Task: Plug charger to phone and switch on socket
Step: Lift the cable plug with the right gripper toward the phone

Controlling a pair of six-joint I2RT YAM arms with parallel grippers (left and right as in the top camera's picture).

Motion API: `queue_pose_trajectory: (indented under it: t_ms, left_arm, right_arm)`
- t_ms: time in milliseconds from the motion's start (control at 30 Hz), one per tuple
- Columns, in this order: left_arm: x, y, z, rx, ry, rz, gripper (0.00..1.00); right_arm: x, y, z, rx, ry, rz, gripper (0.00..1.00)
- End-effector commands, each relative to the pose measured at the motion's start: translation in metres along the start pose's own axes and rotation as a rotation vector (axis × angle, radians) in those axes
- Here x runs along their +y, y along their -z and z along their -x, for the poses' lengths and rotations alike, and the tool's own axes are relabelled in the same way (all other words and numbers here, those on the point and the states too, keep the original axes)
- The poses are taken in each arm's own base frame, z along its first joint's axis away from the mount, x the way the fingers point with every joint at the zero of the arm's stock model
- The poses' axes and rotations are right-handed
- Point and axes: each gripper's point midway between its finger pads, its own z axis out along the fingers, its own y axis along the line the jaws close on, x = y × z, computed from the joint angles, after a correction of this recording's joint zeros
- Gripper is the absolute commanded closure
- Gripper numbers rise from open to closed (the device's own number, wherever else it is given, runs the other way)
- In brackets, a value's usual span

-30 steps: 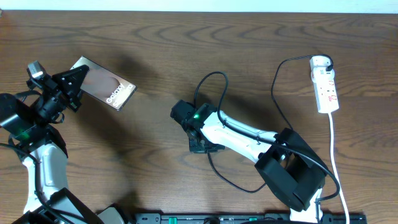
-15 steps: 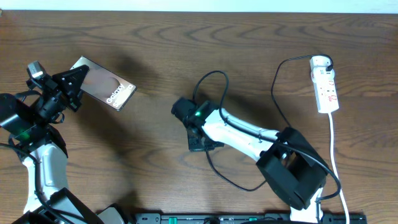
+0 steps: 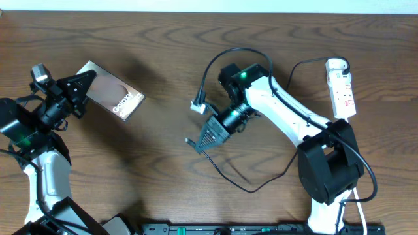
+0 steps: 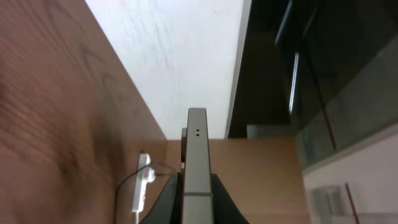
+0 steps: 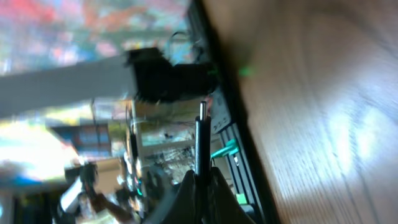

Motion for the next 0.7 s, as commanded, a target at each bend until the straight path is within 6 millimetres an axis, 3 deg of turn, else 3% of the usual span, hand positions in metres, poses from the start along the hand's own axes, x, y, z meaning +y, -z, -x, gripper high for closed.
queue_pose_trajectory:
  t_ms: [0, 200, 367, 667]
  left_arm:
    - [-0.009, 0.004, -0.028, 0.164, -0.147, -0.030, 0.93]
    - [-0.010, 0.003, -0.038, 0.215, -0.188, -0.041, 0.93]
    - [-0.010, -0.004, -0.043, 0.234, -0.213, -0.047, 0.93]
    - [-0.010, -0.006, -0.037, 0.198, -0.218, -0.041, 0.93]
  right_arm:
    - [0.039, -0.006, -0.007, -0.027, 0.446, 0.142, 0.99]
    - [0.061, -0.005, 0.014, -0.146, 0.564, 0.258, 0.99]
    - [0.077, 0.002, 0.033, -0.218, 0.535, 0.363, 0.99]
    - [0.077, 0.000, 0.043, -0.194, 0.412, 0.390, 0.99]
